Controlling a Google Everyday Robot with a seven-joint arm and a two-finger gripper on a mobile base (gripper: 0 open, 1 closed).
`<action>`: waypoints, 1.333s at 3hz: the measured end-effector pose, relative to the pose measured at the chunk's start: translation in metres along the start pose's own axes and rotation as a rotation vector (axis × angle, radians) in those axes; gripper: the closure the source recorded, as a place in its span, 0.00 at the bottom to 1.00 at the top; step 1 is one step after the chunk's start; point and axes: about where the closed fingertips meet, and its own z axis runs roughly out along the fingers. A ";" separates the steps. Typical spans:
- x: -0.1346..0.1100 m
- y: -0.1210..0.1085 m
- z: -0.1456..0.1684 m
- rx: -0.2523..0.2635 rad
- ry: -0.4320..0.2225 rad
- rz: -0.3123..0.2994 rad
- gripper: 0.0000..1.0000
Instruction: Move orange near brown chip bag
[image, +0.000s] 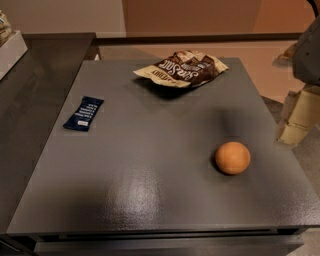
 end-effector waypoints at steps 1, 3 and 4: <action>-0.008 0.012 0.013 -0.034 -0.029 -0.040 0.00; -0.027 0.043 0.051 -0.119 -0.117 -0.119 0.00; -0.029 0.053 0.070 -0.152 -0.130 -0.129 0.00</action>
Offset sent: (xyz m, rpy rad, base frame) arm -0.0229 0.0487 -0.0637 0.1284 0.0836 0.2033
